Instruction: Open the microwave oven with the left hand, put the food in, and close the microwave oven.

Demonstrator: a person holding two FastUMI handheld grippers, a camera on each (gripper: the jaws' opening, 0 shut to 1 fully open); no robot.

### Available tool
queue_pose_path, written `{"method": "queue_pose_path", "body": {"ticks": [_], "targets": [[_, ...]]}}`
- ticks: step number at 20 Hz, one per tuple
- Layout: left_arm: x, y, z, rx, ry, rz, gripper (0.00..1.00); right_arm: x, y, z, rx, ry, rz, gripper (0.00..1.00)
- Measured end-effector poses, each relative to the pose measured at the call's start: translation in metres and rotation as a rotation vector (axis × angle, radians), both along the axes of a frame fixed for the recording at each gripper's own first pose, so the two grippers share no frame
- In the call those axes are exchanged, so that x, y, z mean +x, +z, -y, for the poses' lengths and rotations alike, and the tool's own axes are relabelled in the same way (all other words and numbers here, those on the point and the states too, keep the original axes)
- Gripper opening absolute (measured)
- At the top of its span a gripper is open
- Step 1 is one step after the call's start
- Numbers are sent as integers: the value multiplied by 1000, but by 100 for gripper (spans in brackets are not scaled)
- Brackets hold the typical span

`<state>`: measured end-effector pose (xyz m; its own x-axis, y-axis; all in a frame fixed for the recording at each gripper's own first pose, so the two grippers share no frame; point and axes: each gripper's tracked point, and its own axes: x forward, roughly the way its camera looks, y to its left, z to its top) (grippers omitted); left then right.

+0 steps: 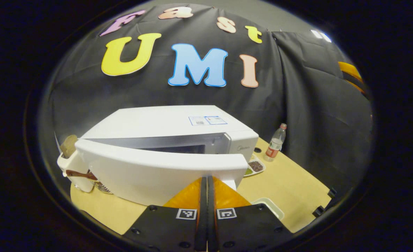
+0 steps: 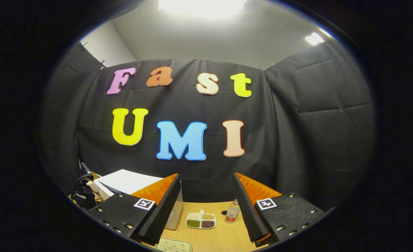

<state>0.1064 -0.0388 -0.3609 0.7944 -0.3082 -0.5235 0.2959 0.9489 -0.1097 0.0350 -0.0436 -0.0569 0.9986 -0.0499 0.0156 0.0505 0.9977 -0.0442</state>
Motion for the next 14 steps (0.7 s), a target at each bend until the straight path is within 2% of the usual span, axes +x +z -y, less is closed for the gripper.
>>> {"method": "queue_pose_path", "body": {"ticks": [5, 10, 14], "targets": [[21, -1, 17, -12, 20, 0, 7, 7, -6, 6, 4, -1, -15, 89], [33, -9, 23, 64, 12, 3, 7, 22, -13, 10, 14, -2, -23, 90], [49, -11, 23, 43, 42, -9, 7, 30, -18, 11, 12, 13, -25, 89]]}}
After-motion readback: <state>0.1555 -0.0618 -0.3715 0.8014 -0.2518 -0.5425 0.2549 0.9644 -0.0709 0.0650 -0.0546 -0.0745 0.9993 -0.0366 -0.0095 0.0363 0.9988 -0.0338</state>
